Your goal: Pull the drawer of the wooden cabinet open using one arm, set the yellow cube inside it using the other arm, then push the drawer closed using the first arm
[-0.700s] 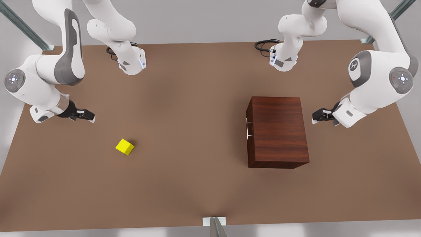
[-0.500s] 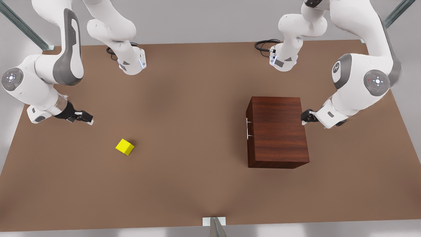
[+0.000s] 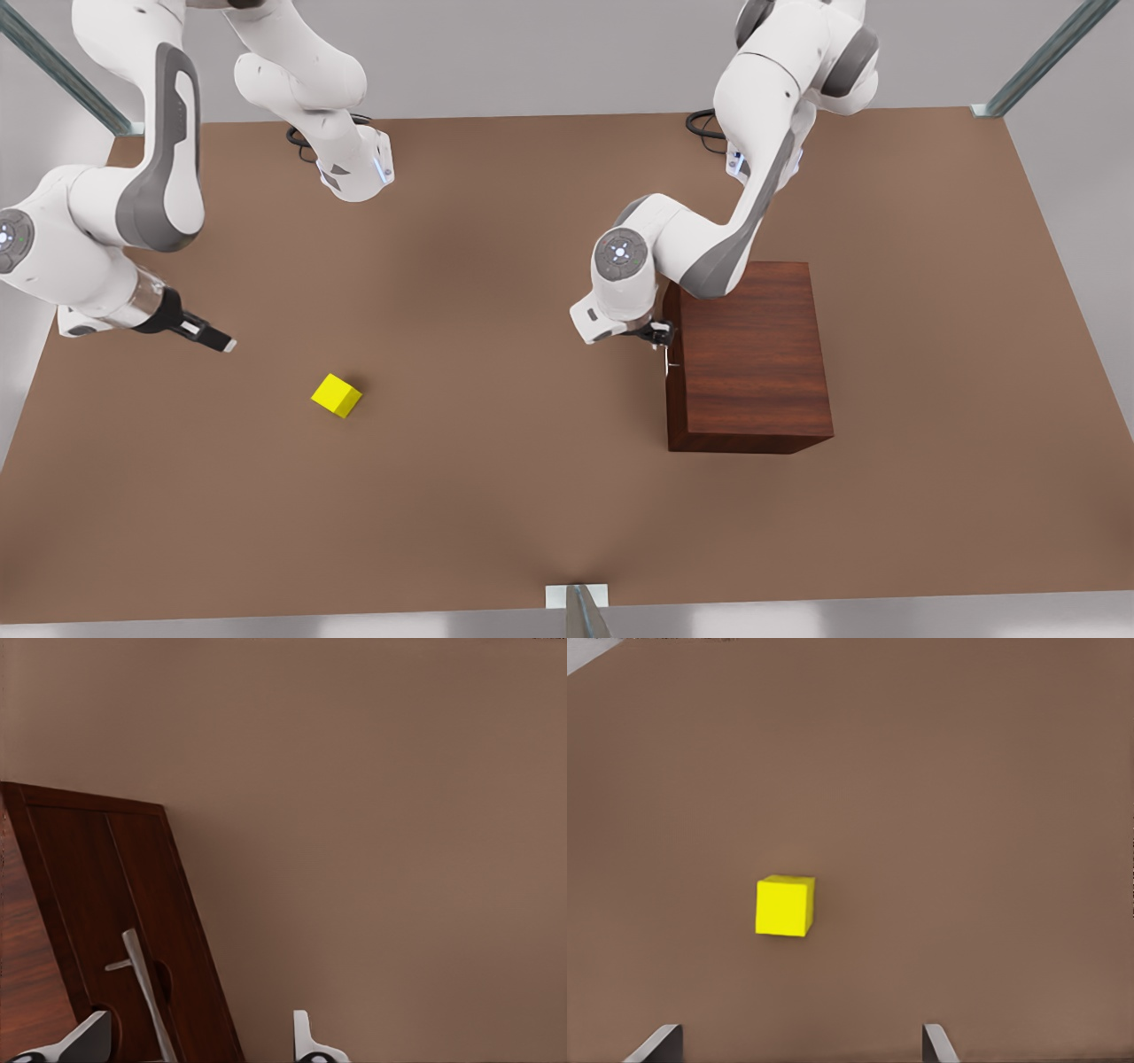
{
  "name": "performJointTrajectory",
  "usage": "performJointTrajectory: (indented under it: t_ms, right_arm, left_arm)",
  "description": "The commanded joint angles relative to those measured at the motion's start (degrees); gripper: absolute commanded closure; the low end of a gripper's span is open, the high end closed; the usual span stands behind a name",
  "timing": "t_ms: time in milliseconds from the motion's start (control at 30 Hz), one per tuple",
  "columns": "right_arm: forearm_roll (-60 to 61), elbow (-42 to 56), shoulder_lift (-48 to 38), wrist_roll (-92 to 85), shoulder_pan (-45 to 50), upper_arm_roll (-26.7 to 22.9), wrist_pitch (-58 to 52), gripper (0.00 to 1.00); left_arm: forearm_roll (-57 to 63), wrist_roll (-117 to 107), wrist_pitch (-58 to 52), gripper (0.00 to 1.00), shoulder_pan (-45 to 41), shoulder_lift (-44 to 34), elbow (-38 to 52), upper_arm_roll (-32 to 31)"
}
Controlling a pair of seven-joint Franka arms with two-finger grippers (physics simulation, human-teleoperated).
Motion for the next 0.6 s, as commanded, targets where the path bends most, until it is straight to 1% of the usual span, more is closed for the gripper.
performJointTrajectory:
  t_ms: [0,133,300,567]
  right_arm:
    - [-0.02,0.2,0.14,14.51,-0.09,-0.04,-1.17,0.0]
    - [-0.02,0.2,0.49,14.51,0.0,0.05,-1.17,0.0]
    - [-0.11,0.2,0.58,14.42,0.0,0.13,-1.17,0.0]
    - [-0.11,0.2,0.93,14.51,0.0,0.31,-1.26,0.0]
  left_arm:
    - [3.17,-27.42,3.85,0.0,0.27,-0.08,-1.09,0.15]
    - [2.73,-29.8,4.9,0.0,0.27,-0.17,-2.06,0.15]
    - [8.79,-29.88,4.64,0.0,-0.17,-0.79,-6.01,0.15]
    - [10.11,-31.29,5.61,0.0,-0.7,-0.52,-8.74,0.06]
